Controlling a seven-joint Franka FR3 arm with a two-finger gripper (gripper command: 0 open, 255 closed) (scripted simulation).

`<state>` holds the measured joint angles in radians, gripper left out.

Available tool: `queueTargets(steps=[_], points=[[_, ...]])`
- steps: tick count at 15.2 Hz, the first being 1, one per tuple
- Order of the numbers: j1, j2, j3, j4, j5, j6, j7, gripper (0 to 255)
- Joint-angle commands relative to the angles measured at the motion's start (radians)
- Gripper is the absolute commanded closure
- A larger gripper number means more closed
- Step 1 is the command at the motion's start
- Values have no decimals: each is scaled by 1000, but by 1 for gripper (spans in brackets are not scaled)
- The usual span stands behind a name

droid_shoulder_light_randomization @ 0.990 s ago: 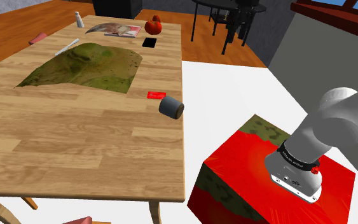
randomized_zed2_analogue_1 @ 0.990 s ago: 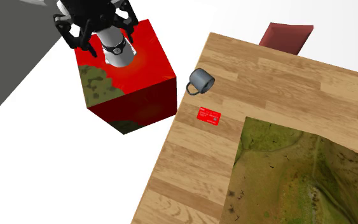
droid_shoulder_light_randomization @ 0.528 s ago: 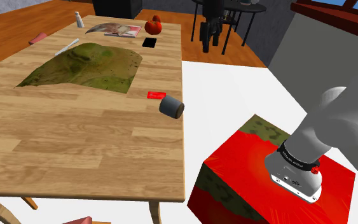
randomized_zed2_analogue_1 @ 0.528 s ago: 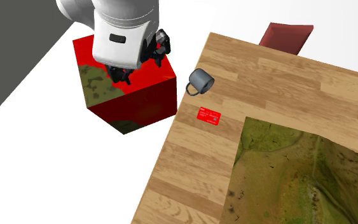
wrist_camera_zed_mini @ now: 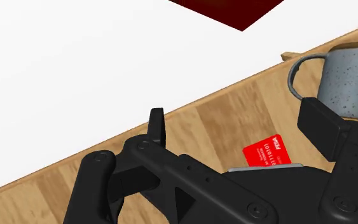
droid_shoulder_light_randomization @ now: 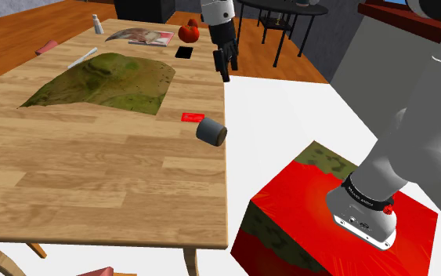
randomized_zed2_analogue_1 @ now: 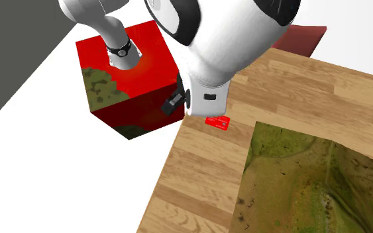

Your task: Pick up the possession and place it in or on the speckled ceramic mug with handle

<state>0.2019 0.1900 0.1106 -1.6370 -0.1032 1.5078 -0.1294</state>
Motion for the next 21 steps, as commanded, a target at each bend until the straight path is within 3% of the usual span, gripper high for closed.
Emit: queueTargets(steps=[1,12,19,21], points=[[23,102,16,94,-27,-33,-14,0],[192,619,55,624,-174,-257,-135,0],[162,540,59,409,-168,-123,-117,0],[159,534,60,393,-168,-113,-116,0]])
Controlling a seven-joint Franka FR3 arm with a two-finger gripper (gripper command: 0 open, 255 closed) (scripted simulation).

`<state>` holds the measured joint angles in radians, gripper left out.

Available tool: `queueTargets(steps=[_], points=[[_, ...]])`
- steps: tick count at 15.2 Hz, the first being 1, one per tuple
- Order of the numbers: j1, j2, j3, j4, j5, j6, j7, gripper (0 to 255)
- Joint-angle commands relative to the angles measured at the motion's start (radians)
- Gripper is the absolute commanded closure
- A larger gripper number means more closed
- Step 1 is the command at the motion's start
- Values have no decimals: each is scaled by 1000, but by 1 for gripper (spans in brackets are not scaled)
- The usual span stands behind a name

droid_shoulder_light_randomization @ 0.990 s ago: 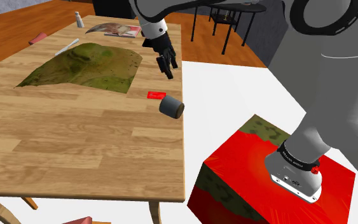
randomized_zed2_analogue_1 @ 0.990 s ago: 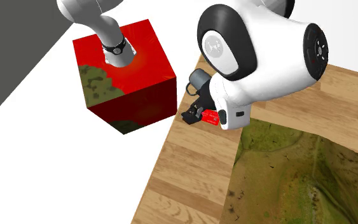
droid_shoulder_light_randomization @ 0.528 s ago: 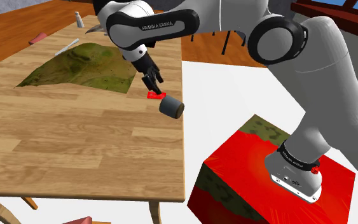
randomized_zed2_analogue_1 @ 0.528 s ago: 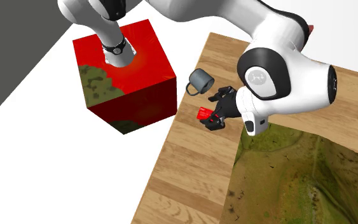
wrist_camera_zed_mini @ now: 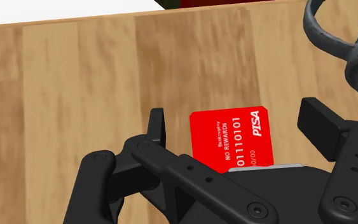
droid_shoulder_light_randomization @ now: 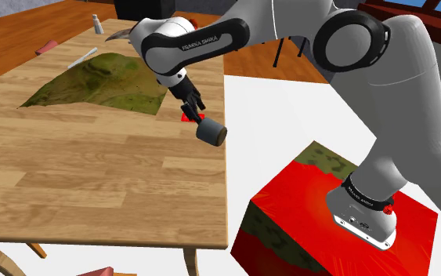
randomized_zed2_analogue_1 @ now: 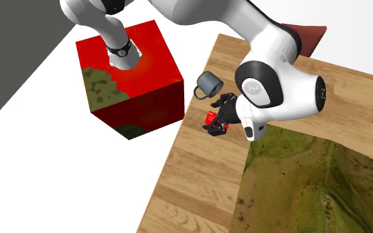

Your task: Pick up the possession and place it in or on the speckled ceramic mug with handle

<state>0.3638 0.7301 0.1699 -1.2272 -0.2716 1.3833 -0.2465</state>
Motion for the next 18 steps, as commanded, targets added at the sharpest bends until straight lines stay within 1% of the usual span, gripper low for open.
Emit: queueTargets(steps=[1,6,7,16,18], points=[[-2,-6,0,-16,0,11,1,0],[-2,-5,0,-16,0,11,1,0],[-2,-5,0,-16,0,11,1,255],[-2,-5,0,-16,0,11,1,255],[-1,-14,1,-3,1,-10,-3,255]])
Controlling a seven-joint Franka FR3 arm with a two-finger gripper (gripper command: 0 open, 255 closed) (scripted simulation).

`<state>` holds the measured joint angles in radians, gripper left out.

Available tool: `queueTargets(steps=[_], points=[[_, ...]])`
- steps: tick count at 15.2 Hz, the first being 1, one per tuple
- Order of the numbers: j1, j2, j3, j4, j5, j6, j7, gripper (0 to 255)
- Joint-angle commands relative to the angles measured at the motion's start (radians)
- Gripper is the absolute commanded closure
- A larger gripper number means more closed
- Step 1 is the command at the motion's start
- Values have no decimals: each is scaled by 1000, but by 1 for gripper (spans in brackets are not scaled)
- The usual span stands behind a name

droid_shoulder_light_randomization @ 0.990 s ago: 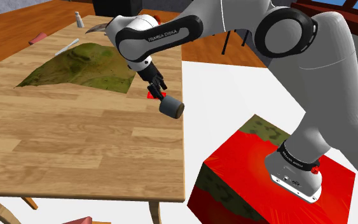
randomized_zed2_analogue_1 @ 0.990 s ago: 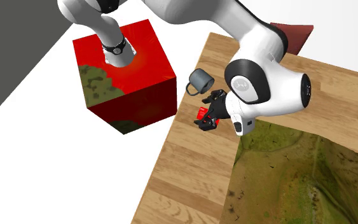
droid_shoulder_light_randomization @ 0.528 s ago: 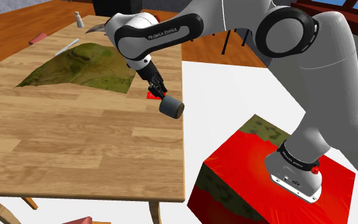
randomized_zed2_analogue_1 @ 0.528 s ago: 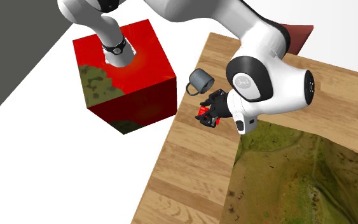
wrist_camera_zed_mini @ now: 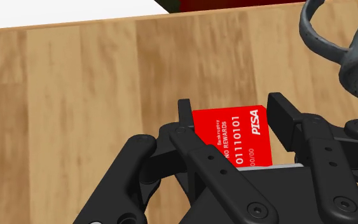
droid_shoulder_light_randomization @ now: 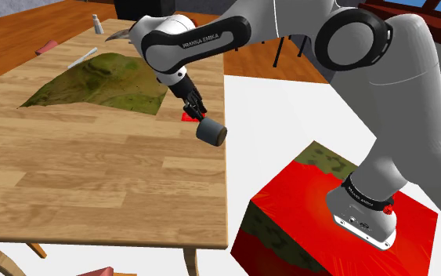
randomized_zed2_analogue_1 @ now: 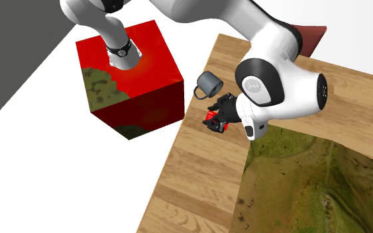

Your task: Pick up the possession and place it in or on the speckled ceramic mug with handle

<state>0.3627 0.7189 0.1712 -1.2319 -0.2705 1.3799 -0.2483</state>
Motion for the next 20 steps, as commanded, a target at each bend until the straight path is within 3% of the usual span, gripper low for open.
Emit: queueTargets(steps=[1,20], points=[[0,-6,0,9,0,-17,-3,255],[23,-21,-4,240,-6,-257,-52,255]])
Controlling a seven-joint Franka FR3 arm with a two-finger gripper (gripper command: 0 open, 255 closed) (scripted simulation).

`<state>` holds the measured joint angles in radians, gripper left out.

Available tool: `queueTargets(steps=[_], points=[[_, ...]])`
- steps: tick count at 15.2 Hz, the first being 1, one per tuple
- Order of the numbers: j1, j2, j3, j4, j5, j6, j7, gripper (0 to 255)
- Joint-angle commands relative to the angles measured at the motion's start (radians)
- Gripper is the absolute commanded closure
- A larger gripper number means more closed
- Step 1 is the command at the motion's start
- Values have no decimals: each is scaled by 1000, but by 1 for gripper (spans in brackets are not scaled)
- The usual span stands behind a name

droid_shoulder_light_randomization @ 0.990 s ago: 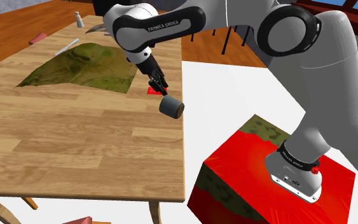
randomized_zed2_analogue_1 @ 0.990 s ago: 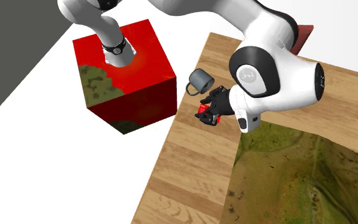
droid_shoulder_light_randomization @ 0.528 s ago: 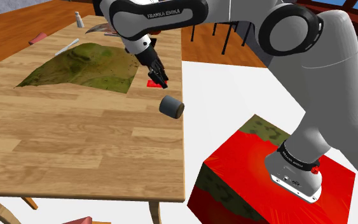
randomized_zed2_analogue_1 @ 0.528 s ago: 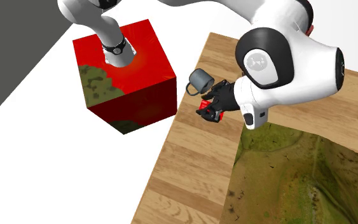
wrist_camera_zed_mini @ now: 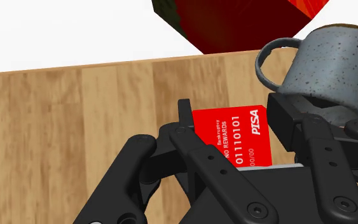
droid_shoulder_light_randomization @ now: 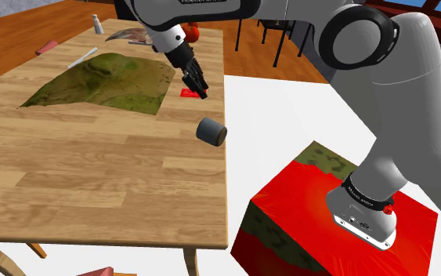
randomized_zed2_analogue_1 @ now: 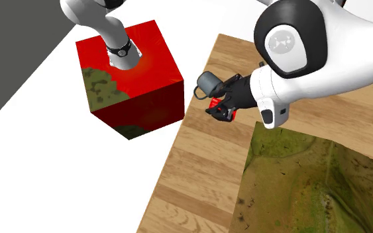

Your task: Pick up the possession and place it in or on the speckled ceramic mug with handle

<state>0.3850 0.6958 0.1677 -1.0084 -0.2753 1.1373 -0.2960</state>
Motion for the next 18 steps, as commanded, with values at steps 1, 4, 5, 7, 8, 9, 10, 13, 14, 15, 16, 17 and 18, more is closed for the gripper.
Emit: queueTargets(steps=[1,4,5,7,8,9,10,13,14,15,16,17,18], points=[[3,5,-2,35,-3,-30,-8,255],[11,19,-4,99,-8,-79,-19,255],[14,25,-6,124,-10,-96,-23,255],[21,41,-9,179,-15,-134,-33,255],[25,51,-11,211,-18,-154,-38,255],[30,64,-13,246,-21,-176,-44,255],[35,79,-16,287,-25,-201,-51,255],[15,-80,11,27,8,-109,2,255],[10,-138,19,-66,22,-77,22,255],[8,-190,27,-147,36,-51,39,255],[7,-237,33,-218,49,-29,55,255],[7,-281,39,-282,62,-10,70,255],[8,-322,45,-341,75,7,84,255]])
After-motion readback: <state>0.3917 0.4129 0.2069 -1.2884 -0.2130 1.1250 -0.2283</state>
